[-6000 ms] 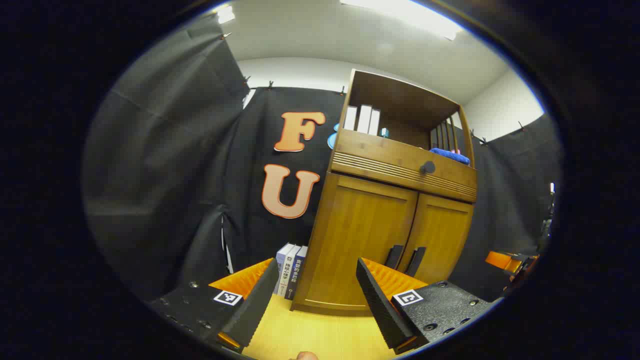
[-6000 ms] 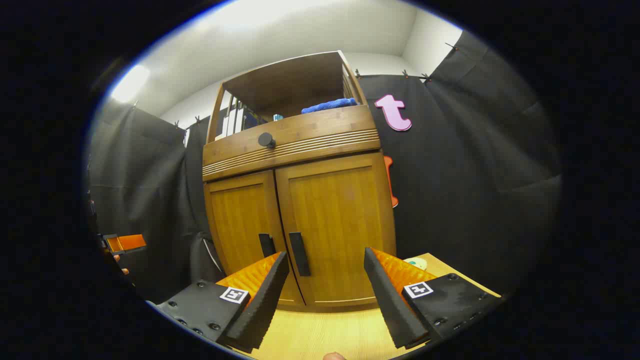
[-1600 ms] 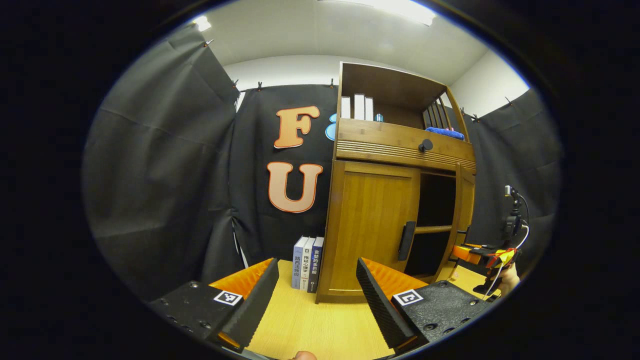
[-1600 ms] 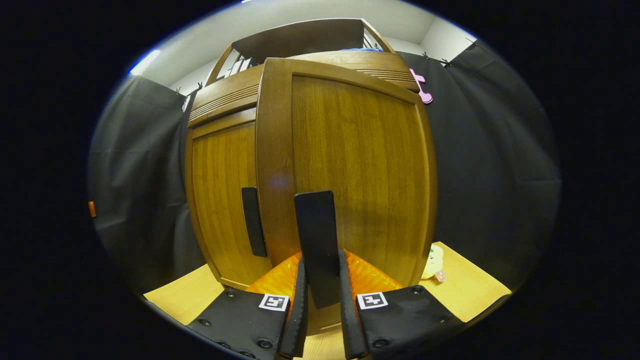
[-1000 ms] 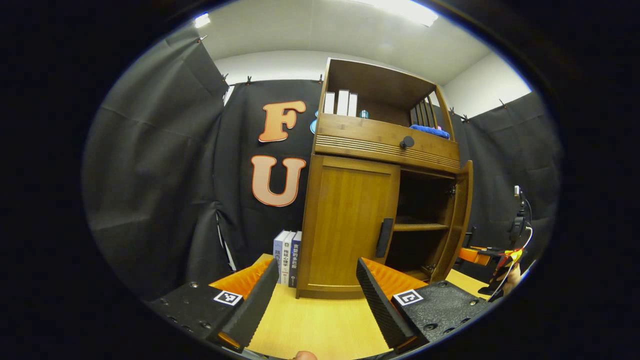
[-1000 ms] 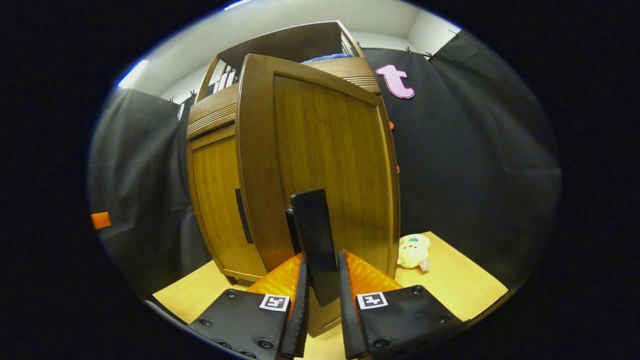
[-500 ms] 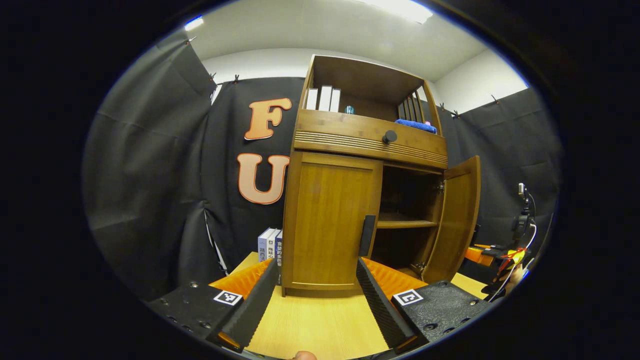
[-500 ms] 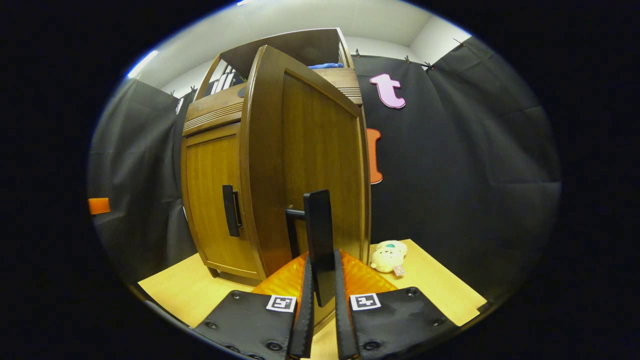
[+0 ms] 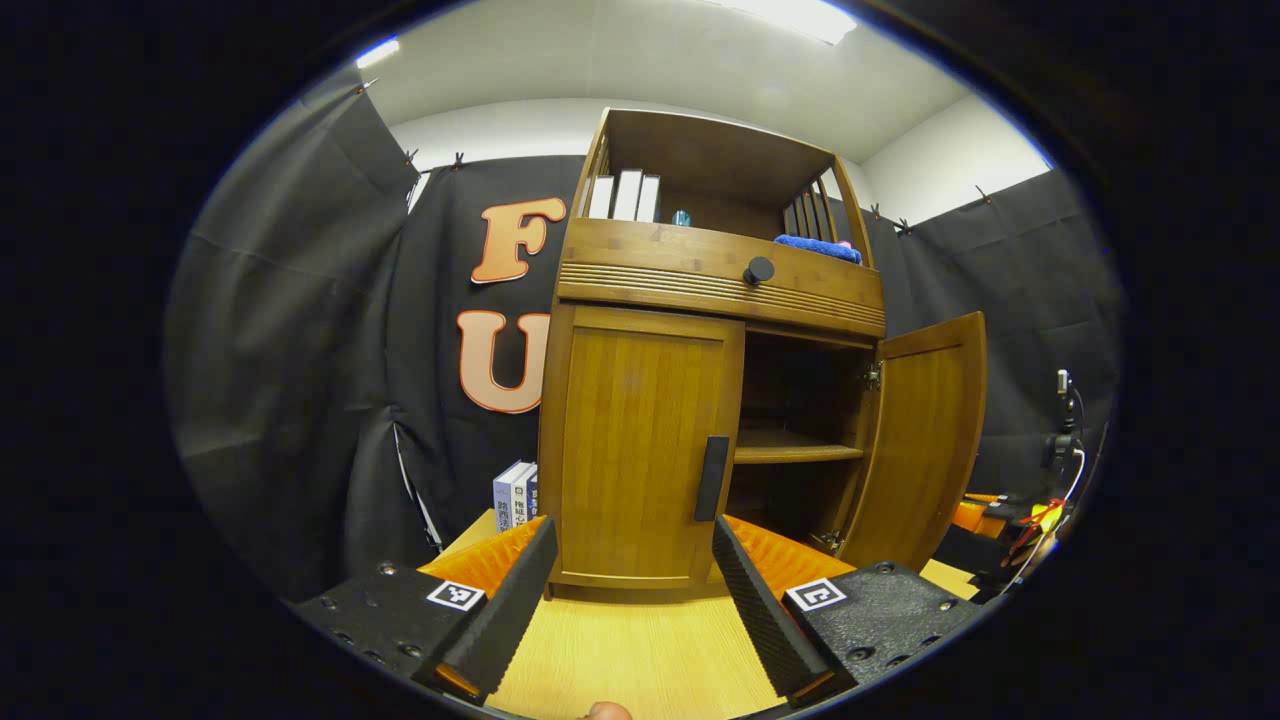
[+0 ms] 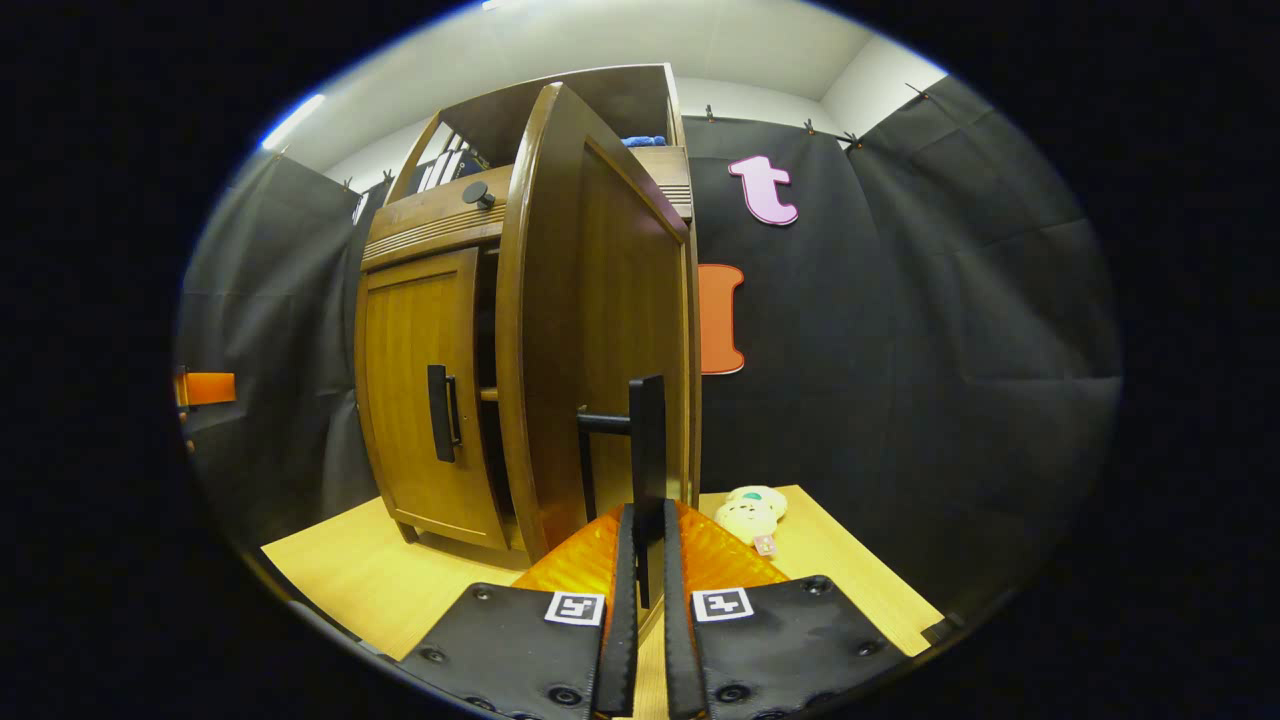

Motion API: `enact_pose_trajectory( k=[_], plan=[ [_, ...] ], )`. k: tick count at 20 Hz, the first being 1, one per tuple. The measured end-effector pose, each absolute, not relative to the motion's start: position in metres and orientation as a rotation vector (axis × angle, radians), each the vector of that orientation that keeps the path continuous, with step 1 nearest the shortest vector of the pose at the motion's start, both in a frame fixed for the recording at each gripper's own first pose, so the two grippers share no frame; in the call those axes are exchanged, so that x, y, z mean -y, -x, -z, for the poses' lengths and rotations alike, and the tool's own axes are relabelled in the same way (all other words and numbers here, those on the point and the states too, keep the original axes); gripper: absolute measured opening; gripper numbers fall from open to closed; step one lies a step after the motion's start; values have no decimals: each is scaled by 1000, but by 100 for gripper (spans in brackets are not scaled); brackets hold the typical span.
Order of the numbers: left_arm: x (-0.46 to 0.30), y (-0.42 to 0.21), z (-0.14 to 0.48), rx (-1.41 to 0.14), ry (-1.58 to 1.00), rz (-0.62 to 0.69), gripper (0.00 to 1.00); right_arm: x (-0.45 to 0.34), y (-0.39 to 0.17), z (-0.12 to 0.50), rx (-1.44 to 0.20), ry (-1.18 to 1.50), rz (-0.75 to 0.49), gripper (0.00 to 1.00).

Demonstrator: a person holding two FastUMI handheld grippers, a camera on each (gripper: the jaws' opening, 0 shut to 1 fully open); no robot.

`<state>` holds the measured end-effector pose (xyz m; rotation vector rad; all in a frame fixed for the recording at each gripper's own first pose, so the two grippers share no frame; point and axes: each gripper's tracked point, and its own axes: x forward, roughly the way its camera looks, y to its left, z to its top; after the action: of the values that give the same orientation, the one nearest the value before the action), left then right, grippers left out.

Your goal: Open the right door of the double-door shoe cabinet with the right hand, and open the left door with the left hand.

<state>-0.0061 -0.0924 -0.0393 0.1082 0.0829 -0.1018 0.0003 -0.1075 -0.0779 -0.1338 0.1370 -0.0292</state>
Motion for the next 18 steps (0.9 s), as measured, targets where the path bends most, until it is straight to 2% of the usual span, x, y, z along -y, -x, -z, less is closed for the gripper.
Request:
enact_pose_trajectory(
  k=[2, 3, 4, 5, 6, 7, 8, 9, 10, 11, 12, 15, 16, 17, 18],
  plan=[
    [98, 0, 44, -88, -109, 103, 95, 123, 2, 75, -129, 138, 51, 19],
    [101, -3, 48, -95, -107, 105, 92, 133, 4, 74, -123, 140, 68, 19],
    [104, -7, 51, -103, -106, 107, 92, 142, 5, 71, -119, 139, 81, 12],
    [107, -11, 54, -107, -105, 109, 92, 148, 6, 70, -118, 133, 88, 12],
    [110, -16, 56, -110, -104, 113, 92, 155, 8, 68, -116, 122, 91, 26],
    [113, -20, 58, -110, -104, 113, 95, 161, 10, 67, -116, 109, 89, 26],
    [114, -24, 61, -112, -104, 113, 95, 166, 13, 65, -114, 94, 86, 0],
    [116, -31, 65, -117, -104, 109, 95, 175, 14, 63, -108, 88, 93, 0],
    [117, -37, 69, -122, -103, 103, 92, 187, 15, 60, -101, 91, 109, 12],
    [120, -45, 71, -126, -103, 104, 95, 198, 22, 58, -100, 92, 108, 12],
    [124, -53, 74, -128, -104, 103, 92, 202, 24, 58, -98, 78, 101, 12],
    [138, -76, 83, -131, -111, 110, 92, 222, 27, 55, -98, 56, 108, 12],
    [145, -84, 88, -136, -113, 117, 95, 223, 24, 58, -98, 42, 95, 12],
    [153, -91, 93, -138, -114, 128, 92, 225, 24, 62, -105, 28, 89, 26],
    [160, -100, 98, -139, -119, 137, 92, 225, 25, 63, -110, 19, 81, 18]
  ],
)
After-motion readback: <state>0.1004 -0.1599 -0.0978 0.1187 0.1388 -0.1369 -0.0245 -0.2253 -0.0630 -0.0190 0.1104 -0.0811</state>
